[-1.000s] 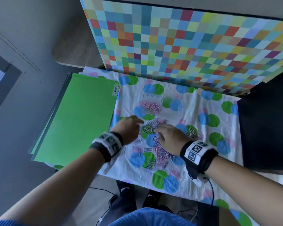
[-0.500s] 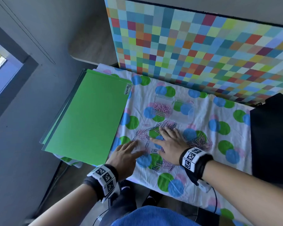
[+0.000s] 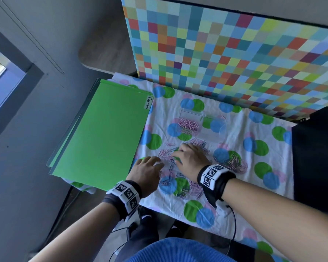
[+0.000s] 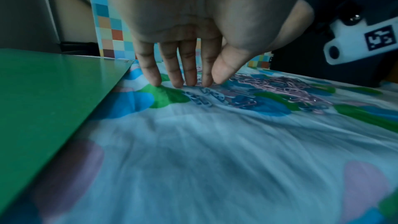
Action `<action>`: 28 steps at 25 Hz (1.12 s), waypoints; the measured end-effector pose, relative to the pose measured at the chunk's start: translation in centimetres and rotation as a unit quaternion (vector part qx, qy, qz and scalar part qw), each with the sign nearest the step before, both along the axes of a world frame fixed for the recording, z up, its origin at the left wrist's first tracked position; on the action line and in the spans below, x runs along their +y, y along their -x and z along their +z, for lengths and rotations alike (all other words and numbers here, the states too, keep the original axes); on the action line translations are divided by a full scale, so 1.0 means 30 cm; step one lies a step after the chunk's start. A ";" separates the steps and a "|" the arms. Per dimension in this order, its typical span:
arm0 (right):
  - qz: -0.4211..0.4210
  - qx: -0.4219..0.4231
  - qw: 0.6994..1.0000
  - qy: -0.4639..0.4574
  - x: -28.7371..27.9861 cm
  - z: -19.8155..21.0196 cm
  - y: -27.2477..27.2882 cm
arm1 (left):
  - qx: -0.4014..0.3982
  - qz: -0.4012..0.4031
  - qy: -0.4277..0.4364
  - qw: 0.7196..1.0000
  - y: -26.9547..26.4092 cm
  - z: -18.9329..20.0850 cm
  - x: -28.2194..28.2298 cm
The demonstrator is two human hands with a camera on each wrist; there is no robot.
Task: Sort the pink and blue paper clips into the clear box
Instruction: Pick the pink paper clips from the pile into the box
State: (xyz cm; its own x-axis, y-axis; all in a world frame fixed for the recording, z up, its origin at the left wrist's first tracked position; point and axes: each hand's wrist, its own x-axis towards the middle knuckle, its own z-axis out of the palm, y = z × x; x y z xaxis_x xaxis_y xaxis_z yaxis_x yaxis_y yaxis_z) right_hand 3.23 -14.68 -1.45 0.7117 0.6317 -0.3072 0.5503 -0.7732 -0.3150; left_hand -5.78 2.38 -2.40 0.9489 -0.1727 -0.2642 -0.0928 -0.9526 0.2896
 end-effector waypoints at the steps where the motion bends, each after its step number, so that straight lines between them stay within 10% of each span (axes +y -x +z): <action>1: -0.010 0.007 1.000 -0.001 0.012 -0.002 -0.003 | 0.008 -0.018 -0.007 1.000 -0.005 -0.001 -0.004; 5: -0.053 0.033 0.998 0.008 0.051 -0.017 -0.017 | 0.011 -0.079 0.015 0.997 0.018 0.006 -0.031; 17: -0.208 0.121 0.961 -0.138 0.002 -0.002 -0.051 | 0.034 0.106 0.031 0.993 -0.210 0.000 -0.001; 28: -0.021 0.047 0.999 -0.017 0.005 -0.024 -0.039 | 0.028 0.268 0.188 0.945 -0.203 0.009 0.064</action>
